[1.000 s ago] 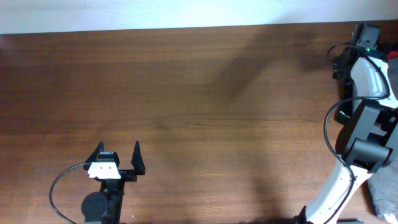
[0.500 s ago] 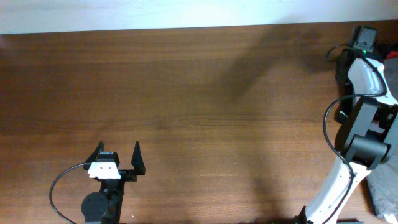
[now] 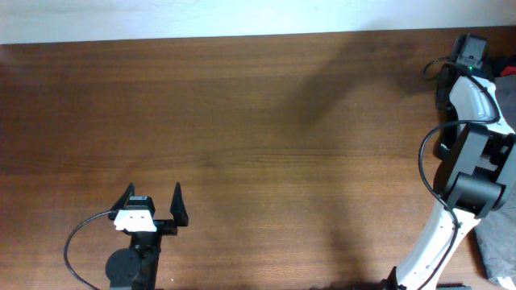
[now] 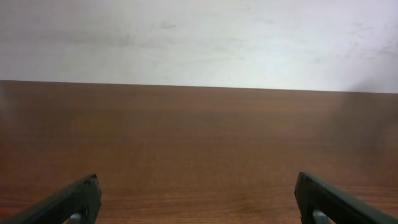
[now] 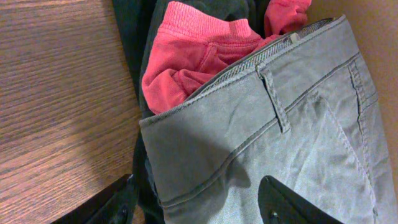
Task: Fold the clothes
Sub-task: 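Grasp the waistband of the grey trousers with the right gripper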
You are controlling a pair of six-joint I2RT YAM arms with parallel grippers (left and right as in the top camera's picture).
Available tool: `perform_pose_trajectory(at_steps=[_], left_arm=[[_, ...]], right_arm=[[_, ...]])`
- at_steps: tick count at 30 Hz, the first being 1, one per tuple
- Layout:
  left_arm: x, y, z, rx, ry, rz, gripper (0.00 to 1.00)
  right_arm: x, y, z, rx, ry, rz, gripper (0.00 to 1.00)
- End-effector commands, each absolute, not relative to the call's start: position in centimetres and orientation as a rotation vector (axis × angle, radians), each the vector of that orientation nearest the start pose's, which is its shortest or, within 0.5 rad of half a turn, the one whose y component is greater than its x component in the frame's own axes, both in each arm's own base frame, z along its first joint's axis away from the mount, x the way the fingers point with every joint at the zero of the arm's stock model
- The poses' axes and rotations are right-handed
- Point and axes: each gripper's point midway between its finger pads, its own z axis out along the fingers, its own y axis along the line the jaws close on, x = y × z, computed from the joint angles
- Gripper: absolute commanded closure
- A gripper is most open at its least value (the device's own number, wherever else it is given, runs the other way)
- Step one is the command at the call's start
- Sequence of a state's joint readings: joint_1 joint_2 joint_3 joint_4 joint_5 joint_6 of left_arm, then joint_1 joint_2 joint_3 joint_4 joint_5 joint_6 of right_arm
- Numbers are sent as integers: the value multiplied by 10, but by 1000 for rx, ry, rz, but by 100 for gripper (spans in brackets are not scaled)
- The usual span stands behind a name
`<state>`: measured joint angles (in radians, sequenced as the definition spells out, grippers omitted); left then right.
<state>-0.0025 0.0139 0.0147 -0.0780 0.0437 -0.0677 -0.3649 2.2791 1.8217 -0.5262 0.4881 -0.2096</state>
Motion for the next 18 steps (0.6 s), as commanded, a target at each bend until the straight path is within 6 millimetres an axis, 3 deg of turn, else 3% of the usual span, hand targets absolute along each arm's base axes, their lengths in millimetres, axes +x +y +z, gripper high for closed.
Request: perform_pose_trajectory(at_steps=[1, 11, 14, 18], left_arm=[[246, -6, 157, -14, 1647, -65, 1], [246, -6, 157, -14, 1647, -64, 1], [246, -6, 157, -14, 1647, -65, 1], [246, -6, 157, -14, 1647, -65, 1]], right_arm=[[499, -279, 70, 415, 2560, -864, 34], [497, -282, 69, 424, 2563, -865, 38], [494, -287, 69, 438, 2564, -869, 52], [487, -296, 67, 460, 2574, -874, 55]])
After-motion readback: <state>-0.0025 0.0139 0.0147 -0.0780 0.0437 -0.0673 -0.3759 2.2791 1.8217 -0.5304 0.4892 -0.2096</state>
